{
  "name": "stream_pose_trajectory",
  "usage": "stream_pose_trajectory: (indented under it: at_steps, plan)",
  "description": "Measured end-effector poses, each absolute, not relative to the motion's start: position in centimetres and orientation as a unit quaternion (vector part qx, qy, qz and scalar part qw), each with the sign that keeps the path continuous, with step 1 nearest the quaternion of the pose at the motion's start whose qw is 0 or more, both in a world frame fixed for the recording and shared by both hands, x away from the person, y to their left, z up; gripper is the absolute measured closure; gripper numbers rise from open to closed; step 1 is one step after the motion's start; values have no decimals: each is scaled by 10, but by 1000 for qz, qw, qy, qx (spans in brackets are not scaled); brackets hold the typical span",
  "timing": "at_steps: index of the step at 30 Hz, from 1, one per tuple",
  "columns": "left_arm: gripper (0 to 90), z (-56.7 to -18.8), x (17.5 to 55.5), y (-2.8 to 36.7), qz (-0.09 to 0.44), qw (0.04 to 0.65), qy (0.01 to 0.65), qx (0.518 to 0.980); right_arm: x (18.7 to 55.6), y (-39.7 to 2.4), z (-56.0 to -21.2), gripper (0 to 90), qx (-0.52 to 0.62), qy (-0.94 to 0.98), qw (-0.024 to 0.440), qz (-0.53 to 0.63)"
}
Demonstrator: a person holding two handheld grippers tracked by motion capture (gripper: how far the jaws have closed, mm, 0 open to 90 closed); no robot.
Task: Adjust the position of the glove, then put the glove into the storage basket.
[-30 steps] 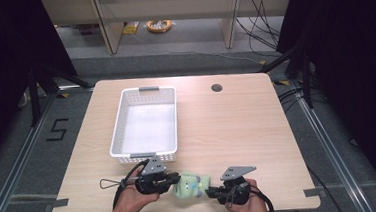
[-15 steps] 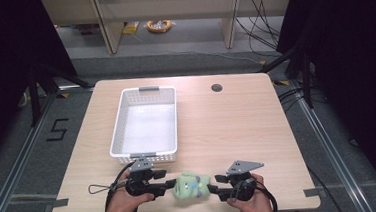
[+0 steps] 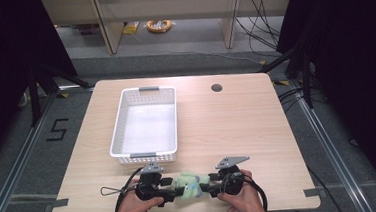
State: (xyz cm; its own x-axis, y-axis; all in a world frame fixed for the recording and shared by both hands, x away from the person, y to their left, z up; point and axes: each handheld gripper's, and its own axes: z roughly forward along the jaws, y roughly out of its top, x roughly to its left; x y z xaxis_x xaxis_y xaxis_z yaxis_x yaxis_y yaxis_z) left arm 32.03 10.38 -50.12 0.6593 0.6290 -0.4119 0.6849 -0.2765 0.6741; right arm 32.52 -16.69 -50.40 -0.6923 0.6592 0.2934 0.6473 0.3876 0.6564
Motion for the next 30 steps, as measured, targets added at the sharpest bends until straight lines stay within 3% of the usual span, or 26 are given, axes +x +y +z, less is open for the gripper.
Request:
stream_pose_trajectory:
  at_steps: [4,12,18,20,21,24,30]
  plan:
    - [473,-504,326,106,-42,442,417,793,325,-169,-508,469,396,829,-4,395]
    - [516,-510,327,100,-56,441,416,793,325,-169,-510,483,404,823,-15,399]
    - [595,-513,328,102,-75,452,410,788,326,-170,-512,553,398,820,-36,410]
    - [637,-512,326,102,-67,453,398,795,324,-170,-511,638,397,817,-42,416]
    - [651,-512,326,102,-67,453,398,795,324,-170,-511,638,397,817,-42,416]
    - [685,-511,324,101,-63,456,391,797,321,-168,-507,700,380,829,-11,410]
    - [718,-506,321,100,-56,458,382,801,319,-170,-505,725,378,825,-20,420]
